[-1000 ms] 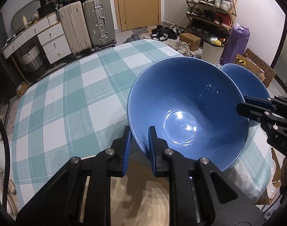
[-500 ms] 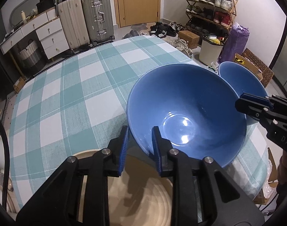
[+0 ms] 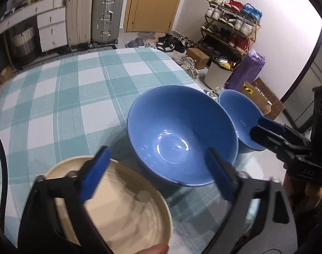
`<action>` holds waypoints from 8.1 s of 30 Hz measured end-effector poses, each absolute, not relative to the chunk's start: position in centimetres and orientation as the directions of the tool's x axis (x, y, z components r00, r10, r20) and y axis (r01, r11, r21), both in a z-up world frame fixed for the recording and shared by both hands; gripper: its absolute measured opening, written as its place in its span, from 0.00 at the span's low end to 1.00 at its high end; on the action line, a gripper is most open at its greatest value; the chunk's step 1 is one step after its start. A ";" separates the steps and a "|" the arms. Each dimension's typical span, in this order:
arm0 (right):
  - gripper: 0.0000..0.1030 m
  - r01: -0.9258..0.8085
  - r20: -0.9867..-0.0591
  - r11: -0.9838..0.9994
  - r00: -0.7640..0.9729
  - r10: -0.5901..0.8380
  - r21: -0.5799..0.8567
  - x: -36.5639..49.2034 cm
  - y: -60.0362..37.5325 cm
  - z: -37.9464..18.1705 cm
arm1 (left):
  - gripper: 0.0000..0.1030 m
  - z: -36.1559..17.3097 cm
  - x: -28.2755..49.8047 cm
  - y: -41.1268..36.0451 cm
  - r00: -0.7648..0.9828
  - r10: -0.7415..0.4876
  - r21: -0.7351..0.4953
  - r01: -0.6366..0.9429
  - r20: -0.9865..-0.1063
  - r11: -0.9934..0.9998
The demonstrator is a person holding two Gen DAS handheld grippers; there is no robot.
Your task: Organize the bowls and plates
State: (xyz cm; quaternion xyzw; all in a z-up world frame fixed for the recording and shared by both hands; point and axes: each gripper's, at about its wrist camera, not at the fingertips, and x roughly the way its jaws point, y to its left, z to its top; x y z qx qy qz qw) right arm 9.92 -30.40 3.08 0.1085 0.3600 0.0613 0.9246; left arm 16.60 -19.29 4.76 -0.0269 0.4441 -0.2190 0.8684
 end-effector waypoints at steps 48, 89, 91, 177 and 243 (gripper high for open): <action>0.77 0.238 -0.638 0.932 0.770 -0.009 0.274 1.6 -44.6 2.9 | 0.36 2.6 10.1 -34.9 0.281 -0.605 -0.459 0.442 -0.745 0.770; 0.16 0.235 -0.680 0.923 0.732 0.039 0.306 10.1 -47.0 -1.8 | 0.34 1.4 13.7 -37.5 0.330 -0.550 -0.398 0.426 -0.767 0.812; 0.16 0.236 -0.681 0.923 0.731 0.038 0.305 9.9 -47.0 -1.8 | 0.29 1.3 13.7 -37.7 0.352 -0.528 -0.364 0.436 -0.773 0.823; 0.16 0.039 -0.569 0.981 0.818 0.080 0.192 8.2 -31.9 9.2 | 0.28 16.4 6.3 -20.4 0.583 -0.521 -0.244 0.488 -0.623 0.838; 0.22 -0.019 -0.698 1.000 0.716 0.016 0.003 12.5 -24.8 1.4 | 0.28 4.8 12.5 -20.2 0.609 -0.290 -0.011 0.419 -0.738 0.908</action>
